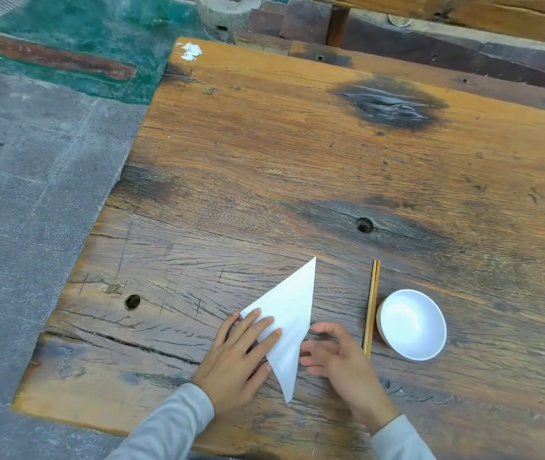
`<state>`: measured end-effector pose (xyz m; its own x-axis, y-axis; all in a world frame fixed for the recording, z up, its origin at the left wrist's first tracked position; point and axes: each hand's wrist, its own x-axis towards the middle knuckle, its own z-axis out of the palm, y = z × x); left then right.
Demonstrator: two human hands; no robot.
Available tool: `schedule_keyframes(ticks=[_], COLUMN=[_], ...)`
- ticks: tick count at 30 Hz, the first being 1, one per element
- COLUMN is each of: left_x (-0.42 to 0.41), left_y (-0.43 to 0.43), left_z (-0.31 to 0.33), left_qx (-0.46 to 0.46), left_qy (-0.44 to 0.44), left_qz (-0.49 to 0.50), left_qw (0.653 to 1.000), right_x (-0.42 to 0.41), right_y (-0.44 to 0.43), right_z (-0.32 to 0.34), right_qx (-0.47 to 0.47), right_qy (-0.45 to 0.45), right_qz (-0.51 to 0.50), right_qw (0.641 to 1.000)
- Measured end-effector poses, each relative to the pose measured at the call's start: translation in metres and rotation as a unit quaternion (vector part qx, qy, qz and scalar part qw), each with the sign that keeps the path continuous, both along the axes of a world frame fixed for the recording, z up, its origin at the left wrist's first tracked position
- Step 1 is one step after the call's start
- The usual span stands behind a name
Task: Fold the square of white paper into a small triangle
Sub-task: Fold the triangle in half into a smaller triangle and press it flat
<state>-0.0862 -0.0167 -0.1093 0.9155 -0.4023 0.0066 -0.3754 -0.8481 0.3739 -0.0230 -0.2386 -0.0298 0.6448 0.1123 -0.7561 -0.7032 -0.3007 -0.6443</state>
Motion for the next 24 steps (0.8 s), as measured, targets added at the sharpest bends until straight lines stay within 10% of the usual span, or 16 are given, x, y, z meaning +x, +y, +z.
schedule_keyframes(ticks=[24], left_x=[0.018], left_y=[0.005], left_z=[-0.002], left_qx=[-0.033], left_qy=[-0.019], left_qz=[0.017], left_qw=[0.999], right_x=[0.076], right_y=[0.015], right_z=[-0.033], right_qx=[0.015], right_qy=[-0.103], right_qz=[0.005], right_qw=[0.995])
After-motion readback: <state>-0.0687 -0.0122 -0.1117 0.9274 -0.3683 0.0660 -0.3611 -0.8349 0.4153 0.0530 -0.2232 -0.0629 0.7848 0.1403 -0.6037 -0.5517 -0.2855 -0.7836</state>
